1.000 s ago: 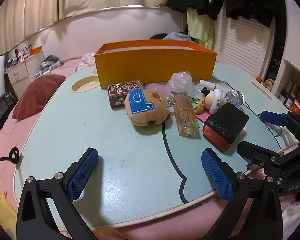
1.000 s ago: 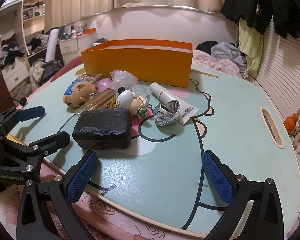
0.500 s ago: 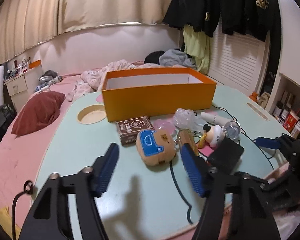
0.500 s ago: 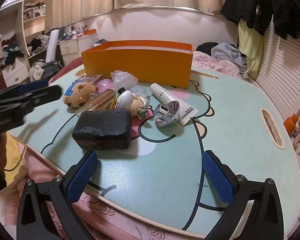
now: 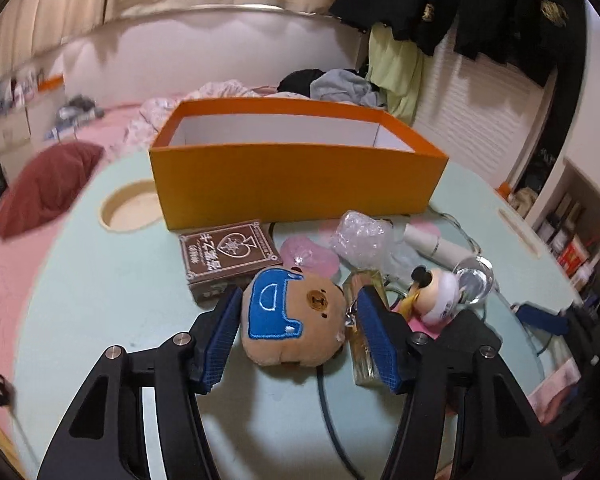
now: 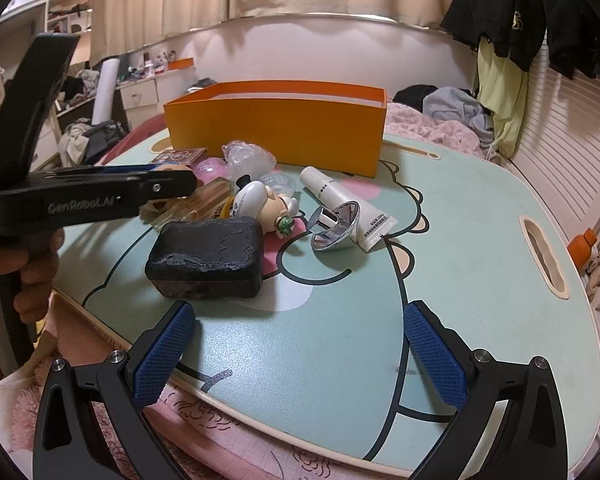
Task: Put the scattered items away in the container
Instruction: 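Grasp the brown plush bear with blue patch with the left gripper, then lift the bear toward the orange box while the right gripper grasps the black pouch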
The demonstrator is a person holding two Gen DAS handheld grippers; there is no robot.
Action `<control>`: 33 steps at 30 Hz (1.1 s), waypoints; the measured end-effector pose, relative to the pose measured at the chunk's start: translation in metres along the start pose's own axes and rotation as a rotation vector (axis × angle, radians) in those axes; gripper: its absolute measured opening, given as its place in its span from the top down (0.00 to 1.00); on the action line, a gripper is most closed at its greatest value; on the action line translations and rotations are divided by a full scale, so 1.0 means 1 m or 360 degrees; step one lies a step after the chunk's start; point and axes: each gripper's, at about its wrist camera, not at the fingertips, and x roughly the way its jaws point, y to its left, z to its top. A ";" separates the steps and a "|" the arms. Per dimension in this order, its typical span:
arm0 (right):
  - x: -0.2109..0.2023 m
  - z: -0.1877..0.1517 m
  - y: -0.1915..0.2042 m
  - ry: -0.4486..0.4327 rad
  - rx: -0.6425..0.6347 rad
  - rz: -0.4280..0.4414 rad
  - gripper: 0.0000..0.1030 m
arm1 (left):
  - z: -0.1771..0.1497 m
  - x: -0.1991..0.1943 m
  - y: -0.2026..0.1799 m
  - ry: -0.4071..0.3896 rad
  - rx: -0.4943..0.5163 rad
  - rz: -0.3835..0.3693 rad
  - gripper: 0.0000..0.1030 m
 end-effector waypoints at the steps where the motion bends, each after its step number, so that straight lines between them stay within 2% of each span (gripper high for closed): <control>1: 0.000 0.000 0.000 0.0000 0.0000 0.0000 0.00 | -0.001 0.001 0.002 0.0001 -0.0022 -0.0026 0.42; 5: 0.000 -0.001 0.000 -0.0001 0.0001 0.0000 0.00 | -0.006 0.000 0.005 -0.0042 -0.0032 -0.0048 0.43; 8: -0.001 -0.001 0.000 -0.0010 -0.0001 0.0003 0.00 | -0.013 -0.006 0.004 -0.0086 -0.0036 -0.0031 0.53; 13: -0.002 0.001 -0.001 -0.0016 -0.0005 0.0008 0.00 | -0.023 -0.031 0.000 -0.0231 -0.0083 -0.0080 0.53; 18: -0.001 0.001 -0.001 -0.0021 -0.0004 0.0007 0.00 | -0.035 -0.063 -0.014 -0.0365 -0.0023 -0.0092 0.53; 20: -0.001 0.000 -0.001 -0.0023 -0.0006 0.0016 0.00 | -0.043 -0.069 -0.016 -0.0358 -0.0003 -0.0098 0.53; 26: -0.002 -0.001 0.000 -0.0046 -0.0008 0.0025 0.00 | -0.058 -0.062 -0.020 -0.0320 0.0036 0.0038 0.53; 28: -0.007 -0.004 0.003 -0.0087 -0.0039 0.0075 0.14 | -0.059 -0.060 -0.022 -0.0322 0.0040 0.0087 0.53; 33: -0.024 0.000 0.025 -0.0205 -0.0192 0.0170 0.15 | -0.063 -0.053 -0.015 -0.0289 -0.0020 0.0082 0.53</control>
